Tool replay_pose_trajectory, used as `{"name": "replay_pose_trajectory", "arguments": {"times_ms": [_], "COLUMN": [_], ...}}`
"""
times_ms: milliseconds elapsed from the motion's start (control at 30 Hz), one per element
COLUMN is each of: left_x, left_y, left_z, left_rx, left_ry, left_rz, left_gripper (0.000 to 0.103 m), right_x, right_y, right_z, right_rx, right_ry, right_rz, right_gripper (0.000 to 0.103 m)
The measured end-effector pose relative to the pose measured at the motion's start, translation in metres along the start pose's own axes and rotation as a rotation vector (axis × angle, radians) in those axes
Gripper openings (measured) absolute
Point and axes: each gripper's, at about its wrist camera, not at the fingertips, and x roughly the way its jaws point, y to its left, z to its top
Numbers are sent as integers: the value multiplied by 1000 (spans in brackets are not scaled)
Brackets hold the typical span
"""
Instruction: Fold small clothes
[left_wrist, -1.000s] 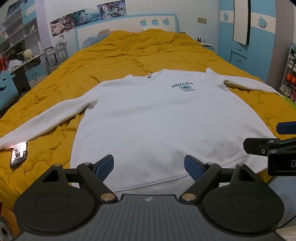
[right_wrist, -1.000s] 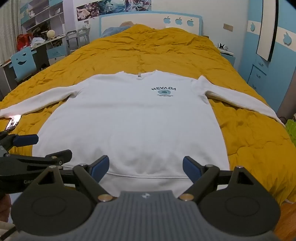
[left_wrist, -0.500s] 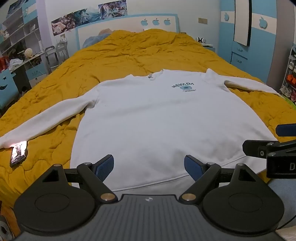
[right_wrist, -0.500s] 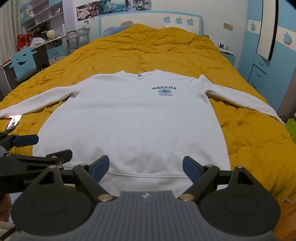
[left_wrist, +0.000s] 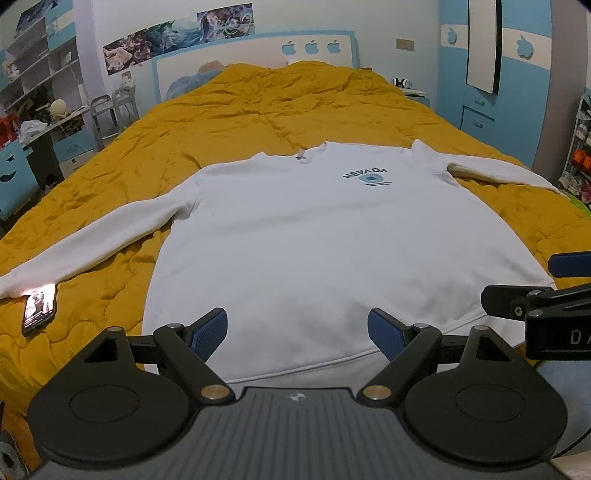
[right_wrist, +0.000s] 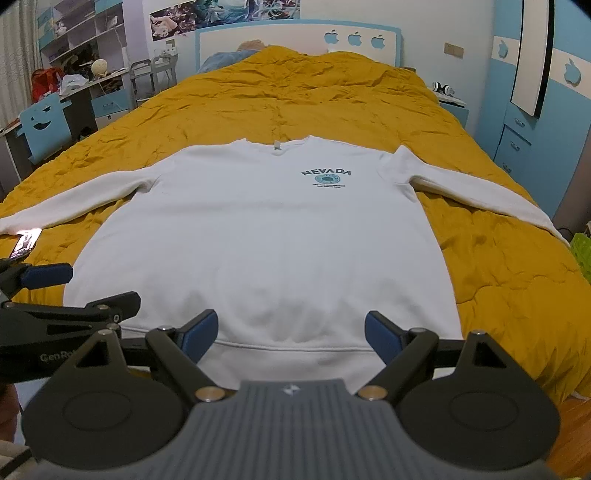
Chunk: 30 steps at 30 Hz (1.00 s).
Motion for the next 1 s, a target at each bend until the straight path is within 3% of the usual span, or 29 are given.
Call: {"name": "replay_pose_trajectory", "arguments": {"times_ms": [1000], "left_x": [-2], "left_y": [0], "left_z": [1], "left_rx": [5], "left_ry": [-8], "left_rz": [-4], "left_gripper": [100], "right_x": [3], "right_y": [1], "right_z": [-3], "right_rx": [2], "right_ry": [10], "right_rz": [1], "right_gripper": [82]}}
